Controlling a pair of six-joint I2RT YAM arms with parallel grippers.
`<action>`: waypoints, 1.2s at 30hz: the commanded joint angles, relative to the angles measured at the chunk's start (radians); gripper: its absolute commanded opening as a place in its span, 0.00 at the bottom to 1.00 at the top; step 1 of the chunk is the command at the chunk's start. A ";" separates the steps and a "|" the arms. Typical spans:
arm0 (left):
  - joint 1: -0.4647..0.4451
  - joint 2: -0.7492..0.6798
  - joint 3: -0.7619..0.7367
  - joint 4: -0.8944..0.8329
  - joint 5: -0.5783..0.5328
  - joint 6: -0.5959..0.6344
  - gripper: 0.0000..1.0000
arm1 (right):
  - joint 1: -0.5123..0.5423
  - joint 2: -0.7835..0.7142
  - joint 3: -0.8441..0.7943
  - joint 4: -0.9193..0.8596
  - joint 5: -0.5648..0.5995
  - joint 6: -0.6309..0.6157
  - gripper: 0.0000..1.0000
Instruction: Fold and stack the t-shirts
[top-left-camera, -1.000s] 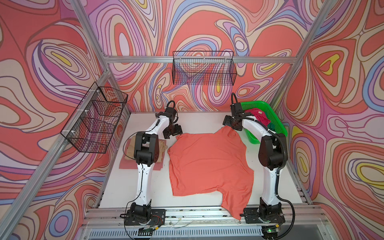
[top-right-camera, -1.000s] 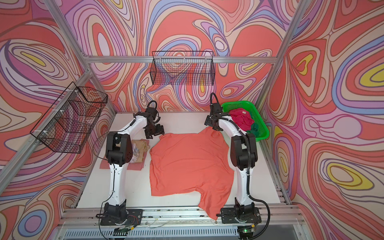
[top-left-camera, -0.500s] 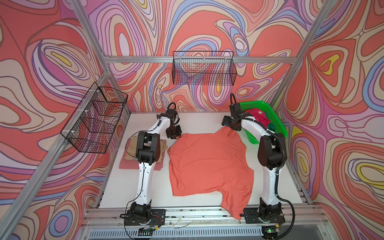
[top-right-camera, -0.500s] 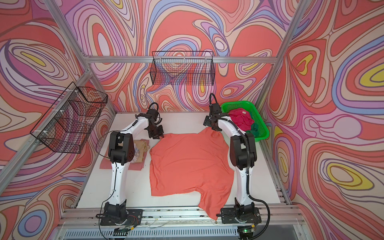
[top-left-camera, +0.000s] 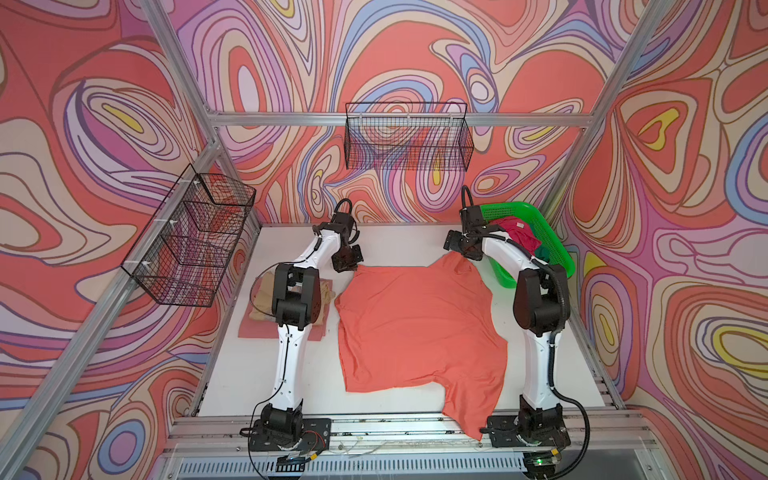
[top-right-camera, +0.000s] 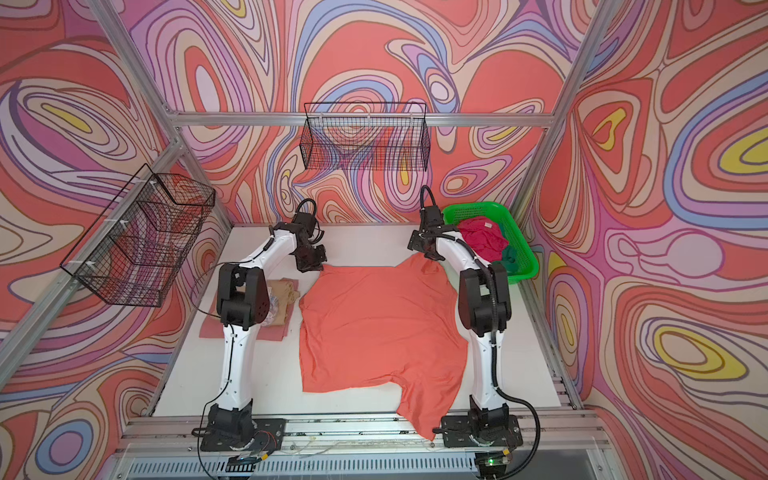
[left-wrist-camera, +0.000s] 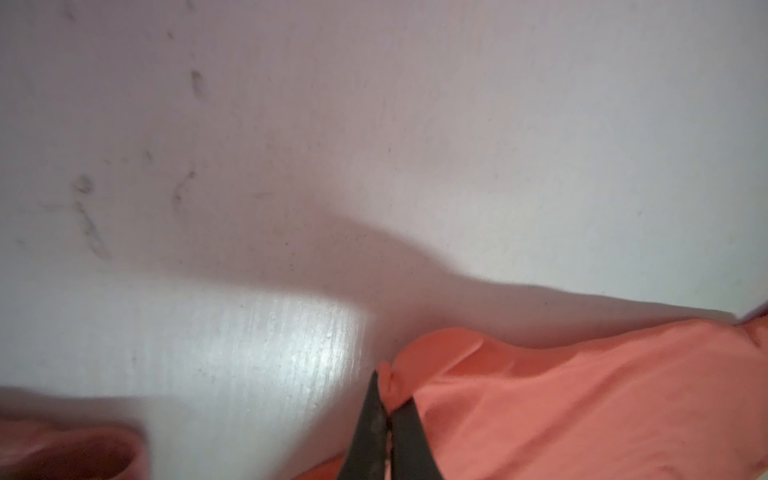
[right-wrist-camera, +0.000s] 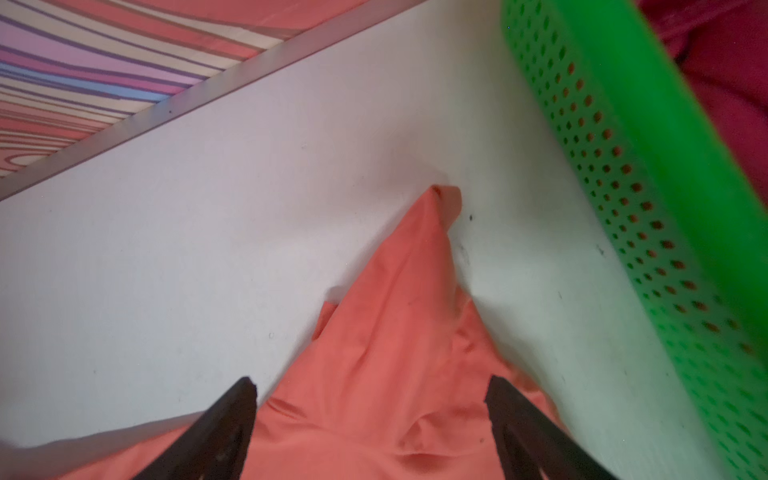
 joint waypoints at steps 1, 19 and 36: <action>-0.012 -0.027 0.045 -0.068 -0.117 0.068 0.00 | -0.023 0.052 0.079 -0.001 0.034 -0.028 0.93; -0.055 -0.054 0.053 -0.069 -0.204 0.133 0.00 | -0.035 0.295 0.316 -0.027 -0.028 -0.023 0.85; -0.068 -0.088 0.045 -0.063 -0.265 0.160 0.00 | -0.064 0.286 0.308 0.052 -0.012 -0.042 0.00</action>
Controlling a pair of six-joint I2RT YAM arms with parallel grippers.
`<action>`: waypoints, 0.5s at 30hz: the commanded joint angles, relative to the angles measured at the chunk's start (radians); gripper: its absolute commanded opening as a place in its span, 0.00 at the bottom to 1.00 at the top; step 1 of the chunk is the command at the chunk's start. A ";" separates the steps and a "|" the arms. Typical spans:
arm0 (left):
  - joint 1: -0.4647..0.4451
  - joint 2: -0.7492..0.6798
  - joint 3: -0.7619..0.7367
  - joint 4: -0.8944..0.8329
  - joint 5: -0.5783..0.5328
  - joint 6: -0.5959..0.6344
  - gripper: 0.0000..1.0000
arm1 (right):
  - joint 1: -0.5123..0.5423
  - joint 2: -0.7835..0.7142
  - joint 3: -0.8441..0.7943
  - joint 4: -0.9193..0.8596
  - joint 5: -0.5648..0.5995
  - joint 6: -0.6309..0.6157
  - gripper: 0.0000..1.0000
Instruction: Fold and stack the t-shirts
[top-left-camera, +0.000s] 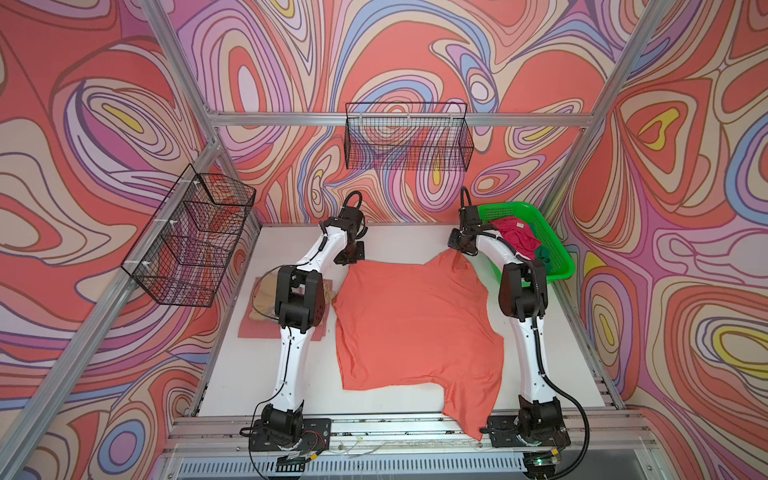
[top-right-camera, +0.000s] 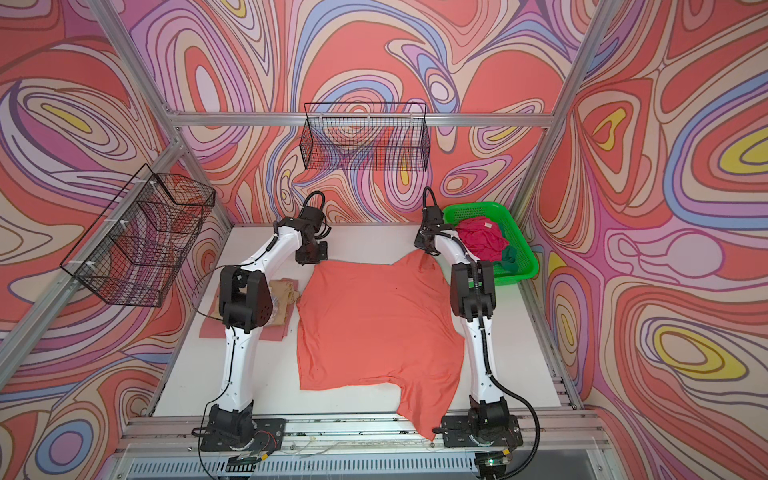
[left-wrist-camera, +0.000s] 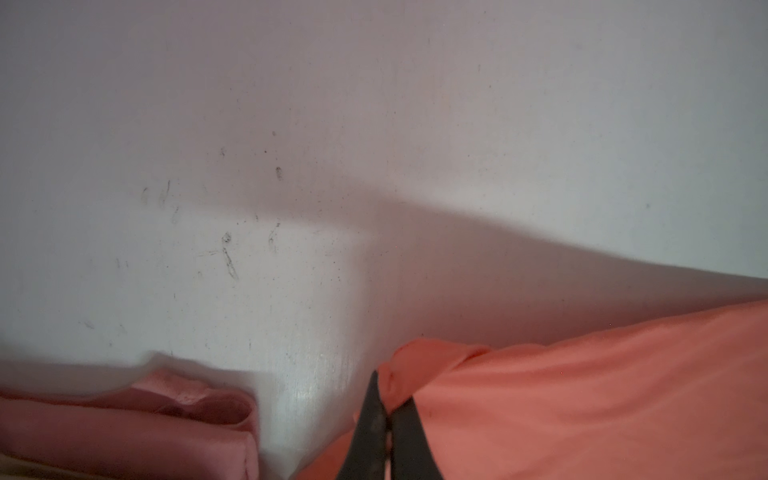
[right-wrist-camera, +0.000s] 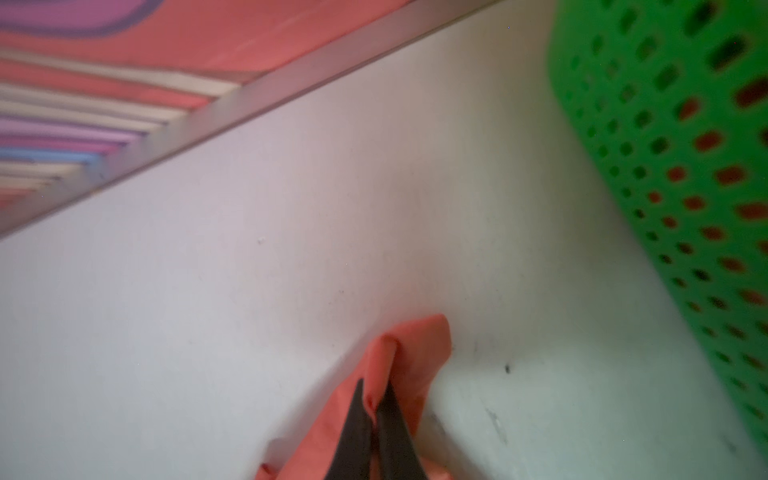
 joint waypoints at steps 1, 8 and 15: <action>-0.013 -0.058 0.007 -0.026 -0.046 0.022 0.00 | -0.019 -0.009 0.008 0.043 0.015 -0.013 0.00; -0.016 -0.126 -0.103 0.038 -0.059 0.008 0.00 | -0.019 -0.218 -0.239 0.244 -0.049 -0.040 0.00; -0.032 -0.201 -0.284 0.134 -0.093 -0.013 0.00 | -0.016 -0.407 -0.495 0.376 -0.069 -0.048 0.00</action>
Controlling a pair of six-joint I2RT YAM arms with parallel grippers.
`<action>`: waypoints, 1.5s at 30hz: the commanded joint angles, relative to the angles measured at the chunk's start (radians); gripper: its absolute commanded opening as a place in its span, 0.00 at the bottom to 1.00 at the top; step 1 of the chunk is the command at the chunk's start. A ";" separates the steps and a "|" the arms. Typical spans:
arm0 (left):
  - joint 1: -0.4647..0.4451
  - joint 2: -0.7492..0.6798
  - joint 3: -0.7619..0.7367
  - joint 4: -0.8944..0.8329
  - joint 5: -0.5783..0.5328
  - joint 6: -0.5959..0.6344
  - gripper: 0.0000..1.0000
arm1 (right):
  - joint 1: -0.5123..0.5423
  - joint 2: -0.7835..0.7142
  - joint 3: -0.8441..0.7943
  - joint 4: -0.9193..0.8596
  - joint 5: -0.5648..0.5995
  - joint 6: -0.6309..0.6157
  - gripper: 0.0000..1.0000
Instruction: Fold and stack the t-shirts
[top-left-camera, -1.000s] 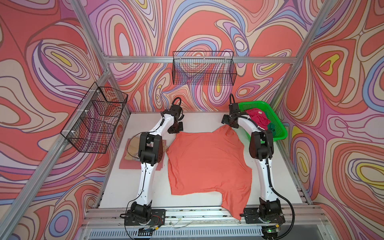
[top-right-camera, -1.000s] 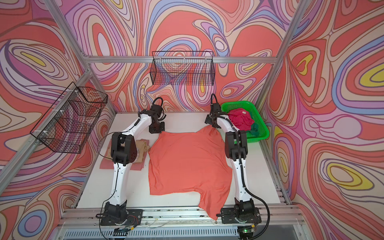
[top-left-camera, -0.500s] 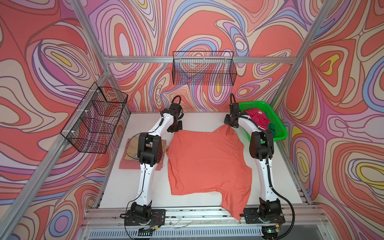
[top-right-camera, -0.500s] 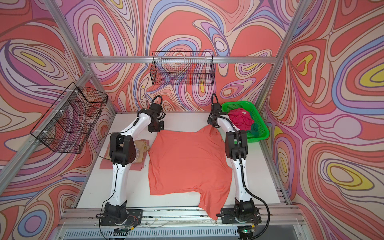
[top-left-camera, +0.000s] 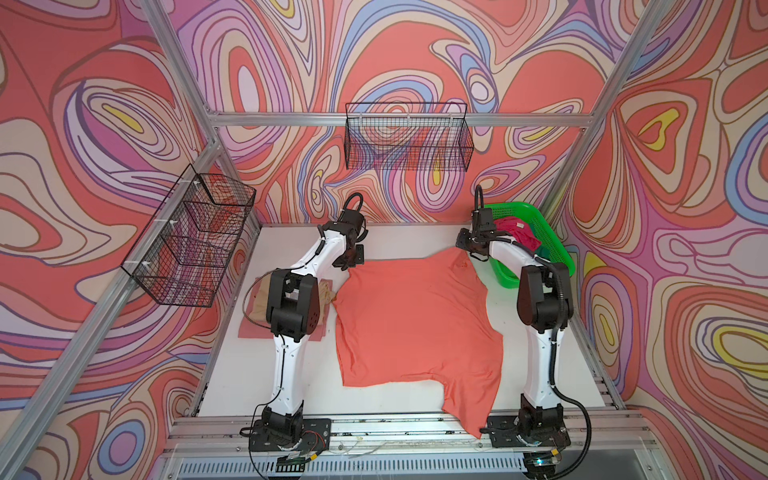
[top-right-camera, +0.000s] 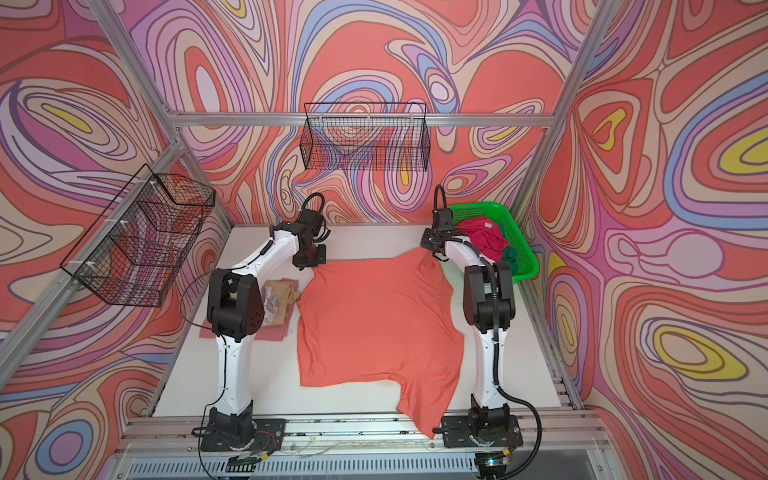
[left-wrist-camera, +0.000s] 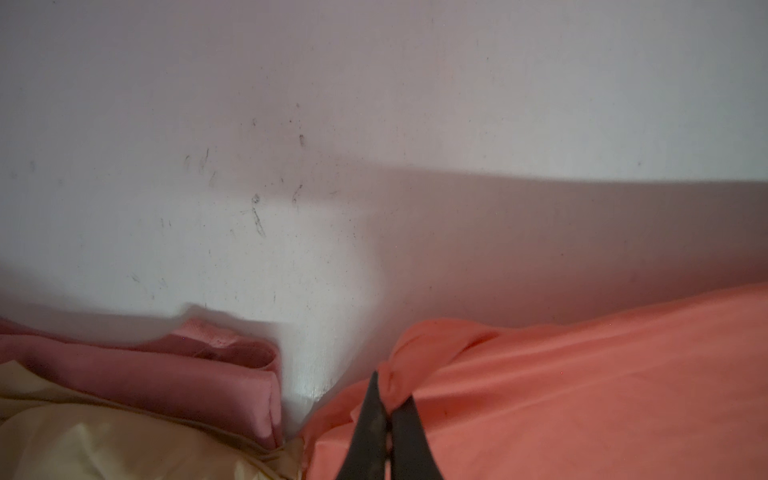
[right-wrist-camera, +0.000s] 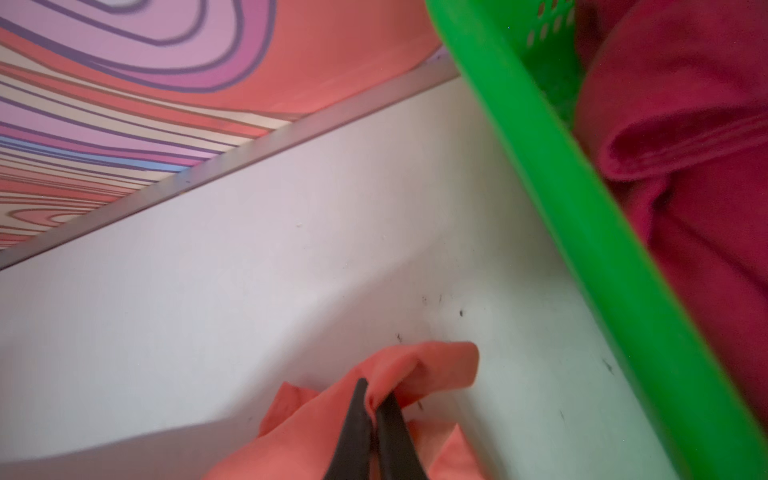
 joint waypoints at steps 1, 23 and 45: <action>-0.008 -0.049 -0.071 0.054 -0.046 -0.017 0.00 | 0.000 -0.091 -0.081 0.103 -0.004 -0.016 0.00; -0.096 -0.195 -0.392 0.218 -0.188 -0.117 0.00 | 0.034 -0.518 -0.643 0.210 0.107 0.132 0.00; -0.134 -0.320 -0.609 0.251 -0.157 -0.320 0.38 | 0.156 -0.647 -0.863 0.154 0.216 0.106 0.00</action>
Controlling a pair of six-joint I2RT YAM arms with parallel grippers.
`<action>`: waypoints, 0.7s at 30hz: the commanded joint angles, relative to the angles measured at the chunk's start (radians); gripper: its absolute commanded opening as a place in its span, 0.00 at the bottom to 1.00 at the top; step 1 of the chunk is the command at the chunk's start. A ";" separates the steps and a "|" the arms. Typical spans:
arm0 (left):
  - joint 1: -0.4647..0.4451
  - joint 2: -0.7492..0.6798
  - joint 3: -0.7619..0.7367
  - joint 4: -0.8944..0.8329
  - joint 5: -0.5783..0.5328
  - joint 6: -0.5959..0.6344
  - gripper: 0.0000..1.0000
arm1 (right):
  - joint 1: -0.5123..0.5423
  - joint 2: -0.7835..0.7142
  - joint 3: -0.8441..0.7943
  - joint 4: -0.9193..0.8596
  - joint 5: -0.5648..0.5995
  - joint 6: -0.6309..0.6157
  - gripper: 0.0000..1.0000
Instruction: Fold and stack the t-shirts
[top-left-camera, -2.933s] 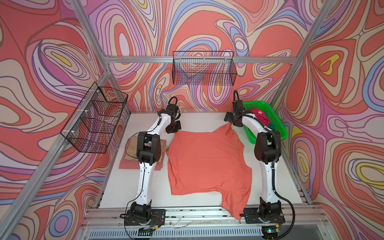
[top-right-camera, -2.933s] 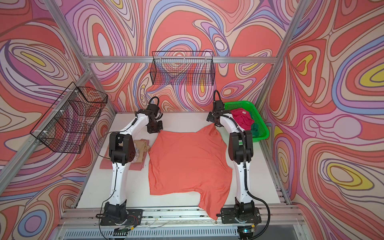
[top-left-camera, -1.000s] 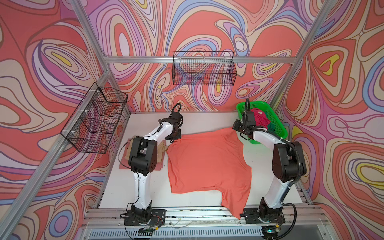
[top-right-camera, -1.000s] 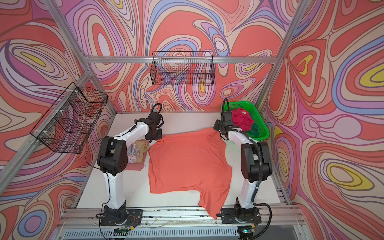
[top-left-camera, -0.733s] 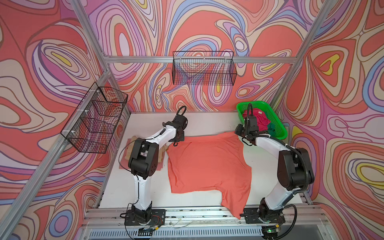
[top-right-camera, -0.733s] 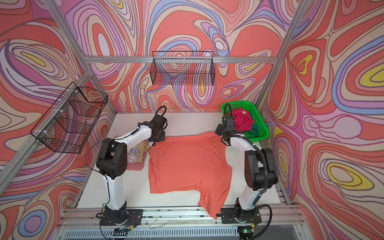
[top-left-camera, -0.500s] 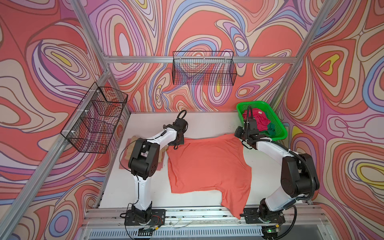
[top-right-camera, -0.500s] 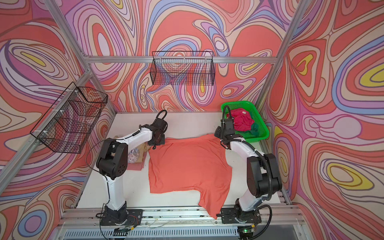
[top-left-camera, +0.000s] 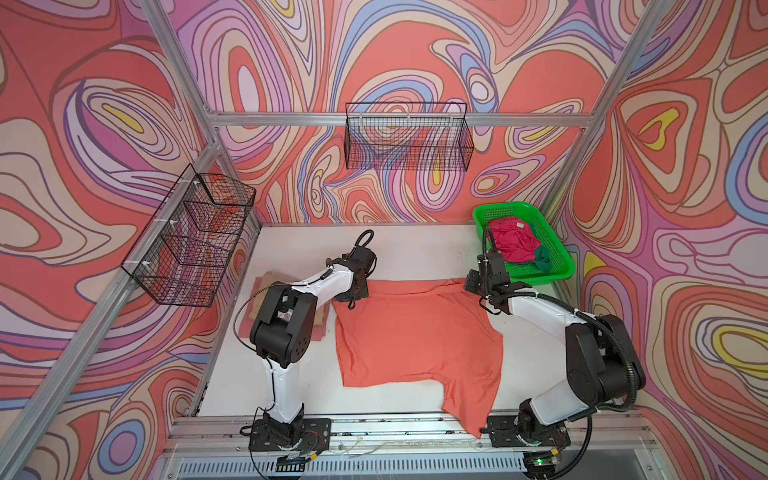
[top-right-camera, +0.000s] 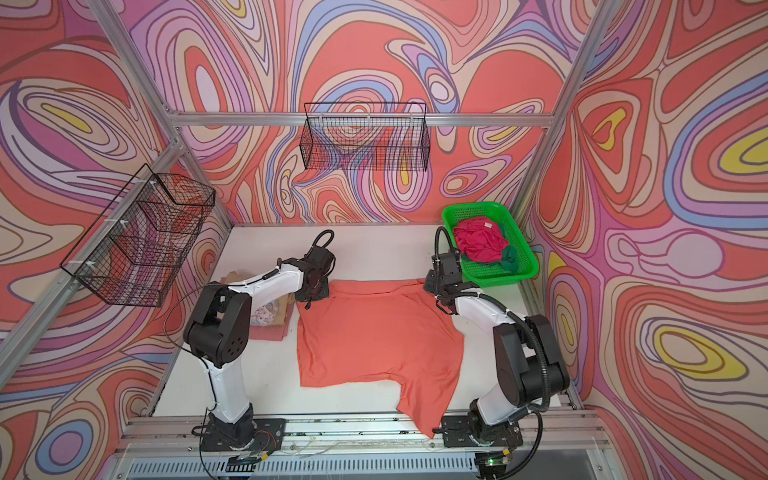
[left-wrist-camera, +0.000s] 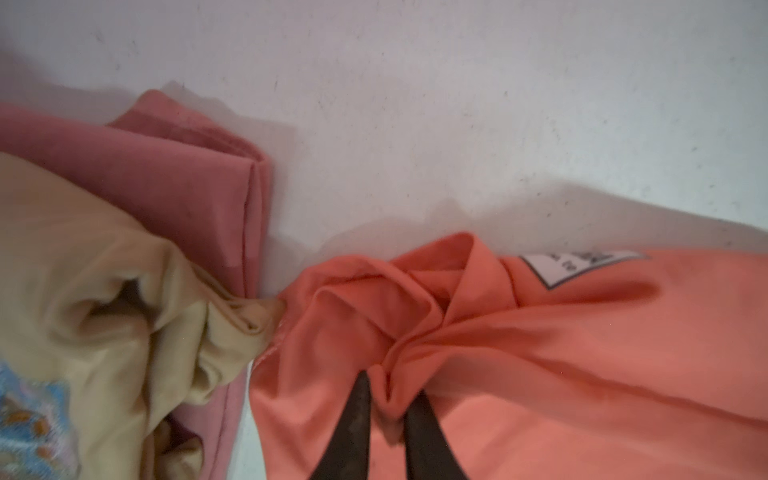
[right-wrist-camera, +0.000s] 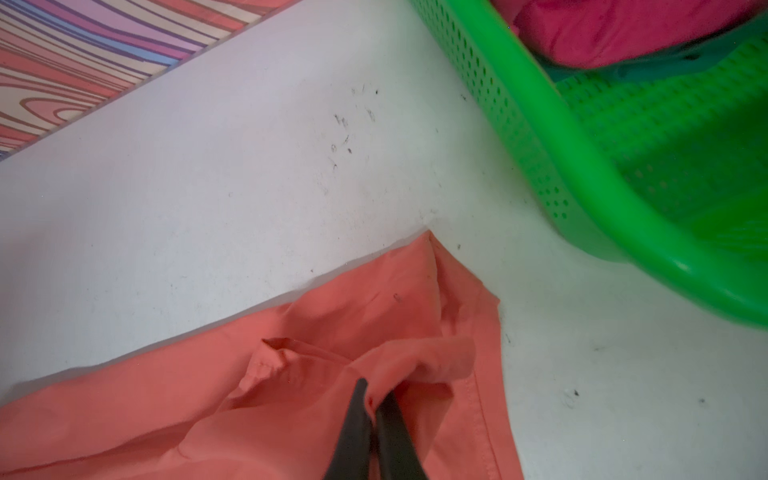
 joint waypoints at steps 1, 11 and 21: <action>-0.005 -0.056 -0.036 -0.003 0.014 -0.066 0.42 | 0.017 -0.035 -0.033 -0.031 0.030 -0.001 0.00; -0.009 -0.214 -0.110 -0.018 0.035 -0.099 0.70 | 0.044 -0.171 -0.070 -0.134 0.003 0.022 0.58; 0.087 -0.347 -0.062 -0.096 0.148 0.004 1.00 | -0.006 0.018 0.174 -0.178 -0.117 -0.028 0.66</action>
